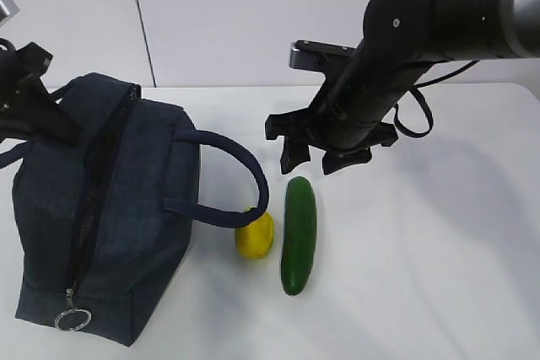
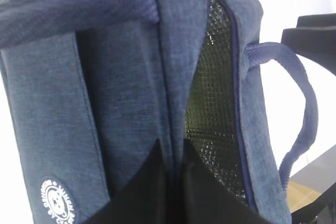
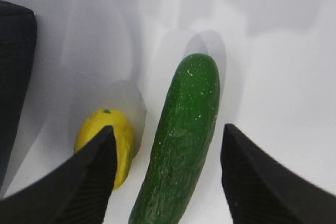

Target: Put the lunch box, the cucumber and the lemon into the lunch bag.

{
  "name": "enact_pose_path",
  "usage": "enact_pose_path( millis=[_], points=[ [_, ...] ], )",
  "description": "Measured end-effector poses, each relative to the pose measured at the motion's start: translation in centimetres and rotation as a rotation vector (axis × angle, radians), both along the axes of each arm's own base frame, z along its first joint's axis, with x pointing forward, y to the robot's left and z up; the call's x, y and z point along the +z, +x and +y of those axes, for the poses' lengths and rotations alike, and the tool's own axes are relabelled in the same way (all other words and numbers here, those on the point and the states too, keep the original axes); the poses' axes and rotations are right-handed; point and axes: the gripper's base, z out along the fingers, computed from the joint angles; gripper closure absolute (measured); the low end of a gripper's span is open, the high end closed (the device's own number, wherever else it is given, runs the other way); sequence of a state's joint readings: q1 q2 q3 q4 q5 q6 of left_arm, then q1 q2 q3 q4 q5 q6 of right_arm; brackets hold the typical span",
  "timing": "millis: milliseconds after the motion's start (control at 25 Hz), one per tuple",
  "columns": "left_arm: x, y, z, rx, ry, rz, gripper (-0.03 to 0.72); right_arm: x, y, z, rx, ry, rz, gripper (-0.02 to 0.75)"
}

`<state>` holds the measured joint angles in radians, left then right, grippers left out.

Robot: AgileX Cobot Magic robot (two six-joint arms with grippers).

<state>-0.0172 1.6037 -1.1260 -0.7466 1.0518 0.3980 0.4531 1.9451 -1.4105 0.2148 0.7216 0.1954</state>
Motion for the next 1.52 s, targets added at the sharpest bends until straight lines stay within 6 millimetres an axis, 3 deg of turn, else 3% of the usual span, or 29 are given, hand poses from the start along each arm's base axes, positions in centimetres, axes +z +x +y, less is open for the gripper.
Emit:
enact_pose_path(
  millis=[440,680,1160,1520],
  points=[
    [0.0,0.0,0.0,0.004,-0.002,-0.003,0.691,-0.9,0.6,0.0,0.0,-0.017,-0.026,0.277],
    [0.1,0.1,-0.1,0.009,-0.014,-0.003,0.691,-3.0,0.9,0.2,-0.019,-0.026,0.018,0.212],
    [0.1,0.1,-0.1,0.011,-0.018,-0.004,0.691,-5.9,1.3,0.4,-0.046,-0.043,0.068,0.203],
    [0.1,0.1,-0.1,0.011,-0.018,-0.004,0.691,-5.9,1.6,0.5,-0.056,-0.029,0.041,0.203]
  ],
)
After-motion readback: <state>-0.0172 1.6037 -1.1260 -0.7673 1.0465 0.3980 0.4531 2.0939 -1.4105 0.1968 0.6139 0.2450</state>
